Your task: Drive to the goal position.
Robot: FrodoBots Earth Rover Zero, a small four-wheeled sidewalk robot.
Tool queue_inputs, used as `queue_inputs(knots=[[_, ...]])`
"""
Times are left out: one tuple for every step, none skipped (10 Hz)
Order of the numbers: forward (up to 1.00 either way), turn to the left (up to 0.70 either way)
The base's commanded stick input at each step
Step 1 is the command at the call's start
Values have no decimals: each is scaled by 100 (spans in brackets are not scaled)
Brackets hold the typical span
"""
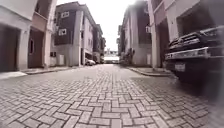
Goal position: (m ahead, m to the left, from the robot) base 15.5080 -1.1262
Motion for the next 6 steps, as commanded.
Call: queue_inputs(knots=[[100,0],[100,0],[100,0],[100,0],[100,0],[100,0]])
